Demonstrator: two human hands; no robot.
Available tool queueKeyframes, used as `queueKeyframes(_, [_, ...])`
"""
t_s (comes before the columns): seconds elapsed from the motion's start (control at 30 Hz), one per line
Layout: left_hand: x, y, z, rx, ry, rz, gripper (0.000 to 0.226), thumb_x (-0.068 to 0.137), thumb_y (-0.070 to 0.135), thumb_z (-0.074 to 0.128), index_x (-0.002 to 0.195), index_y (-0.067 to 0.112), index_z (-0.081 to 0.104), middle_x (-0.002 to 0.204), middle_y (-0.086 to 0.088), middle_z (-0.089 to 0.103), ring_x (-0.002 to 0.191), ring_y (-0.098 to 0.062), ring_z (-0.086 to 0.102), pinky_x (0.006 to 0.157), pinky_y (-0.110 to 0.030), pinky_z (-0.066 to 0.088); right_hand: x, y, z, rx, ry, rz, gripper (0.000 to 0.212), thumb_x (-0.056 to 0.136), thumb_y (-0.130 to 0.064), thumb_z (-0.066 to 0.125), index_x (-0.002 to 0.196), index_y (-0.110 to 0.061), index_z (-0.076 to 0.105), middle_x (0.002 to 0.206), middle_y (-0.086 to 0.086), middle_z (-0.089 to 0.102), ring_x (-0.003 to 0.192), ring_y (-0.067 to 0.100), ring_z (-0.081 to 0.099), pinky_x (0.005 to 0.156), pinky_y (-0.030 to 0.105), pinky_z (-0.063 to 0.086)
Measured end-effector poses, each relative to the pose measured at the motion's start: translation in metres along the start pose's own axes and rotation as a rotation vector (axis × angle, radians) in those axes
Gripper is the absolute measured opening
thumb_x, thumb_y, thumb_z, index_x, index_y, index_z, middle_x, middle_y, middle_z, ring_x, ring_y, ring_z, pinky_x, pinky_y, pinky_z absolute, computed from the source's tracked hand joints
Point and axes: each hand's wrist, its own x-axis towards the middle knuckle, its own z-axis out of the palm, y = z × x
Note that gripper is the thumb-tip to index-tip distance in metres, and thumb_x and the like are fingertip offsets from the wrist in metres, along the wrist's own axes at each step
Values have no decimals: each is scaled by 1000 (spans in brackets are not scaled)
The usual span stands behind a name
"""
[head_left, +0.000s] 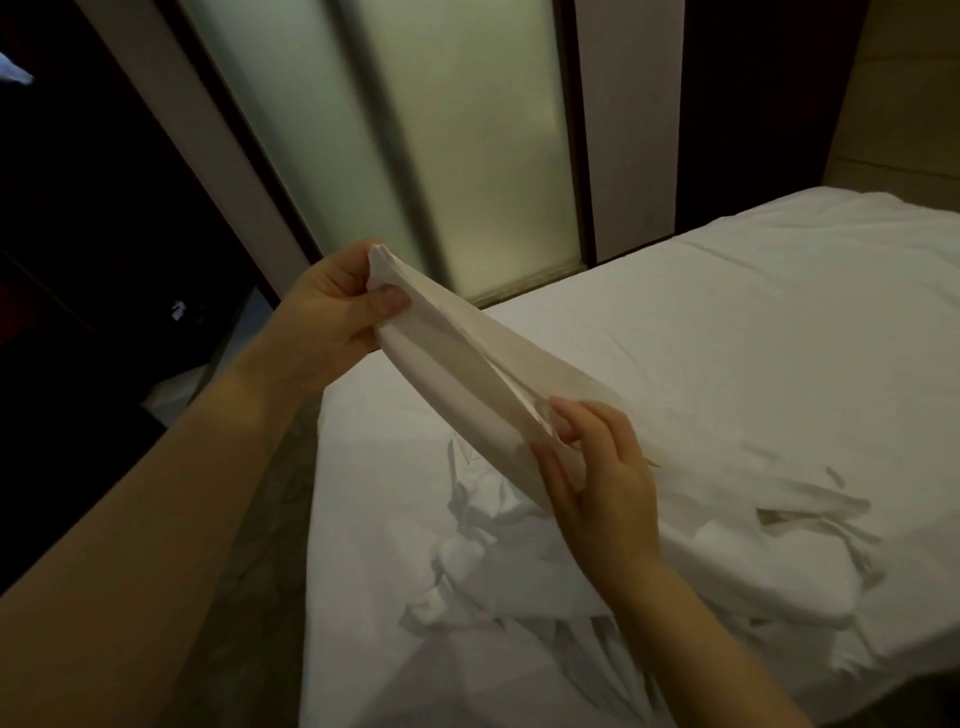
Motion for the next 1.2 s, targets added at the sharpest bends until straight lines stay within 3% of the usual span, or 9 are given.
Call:
queueKeyframes(0.13, [-1,-2,-4,1,-19,5,33,48,44,88,71,27,71,74,8,64,74,-6,61,69,-24,56,-7,7,7,-102,-10,37,32,92,-33,49,111,-11,63,105,7,65,96,16,52,85,24,37])
queueKeyframes(0.4, [-7,-11,-13,1,-29,-13,34,49,41,88,73,27,70,75,6,65,75,-8,63,70,-26,57,-19,6,9,-71,-114,247,38,91,-32,40,122,-15,56,120,6,64,94,21,64,80,30,49])
queueKeyframes(0.53, [-8,-13,-17,10,-30,-18,37,46,46,89,73,27,71,75,8,65,75,-7,63,69,-25,57,-17,6,-2,25,31,224,29,92,-23,46,103,-6,67,94,2,66,87,6,55,80,11,44])
queueKeyframes(0.63, [-8,-15,-21,10,-37,-28,40,44,48,90,72,26,72,74,7,66,74,-7,63,71,-24,57,-12,10,-12,5,76,141,22,89,-20,52,95,-5,68,90,-8,59,83,2,52,79,2,37])
queueKeyframes(0.83, [-9,-18,-26,20,-46,-46,43,40,49,90,71,26,72,73,7,65,73,-6,62,70,-22,56,-7,22,-11,-119,-207,162,21,82,-40,58,77,-22,65,81,-17,60,86,10,44,74,29,33])
queueKeyframes(0.97, [-8,-17,-31,37,-52,-48,41,44,49,89,72,25,72,74,5,64,75,-8,63,71,-23,57,12,17,-20,82,-491,219,8,87,-33,61,79,-33,57,78,-12,60,78,7,53,67,17,37])
queueKeyframes(1.03, [-7,-16,-33,42,-67,-50,40,44,49,89,71,25,72,72,5,64,73,-8,63,70,-23,56,22,14,-24,248,-615,279,18,88,-29,64,83,-42,53,76,-10,61,78,6,55,67,11,40])
queueKeyframes(1.2, [-4,-13,-34,100,-88,-69,39,45,52,87,70,28,72,74,6,66,76,-9,66,68,-22,57,47,18,-19,95,-634,-28,12,84,-50,53,78,-40,58,86,-21,60,89,5,55,83,31,41])
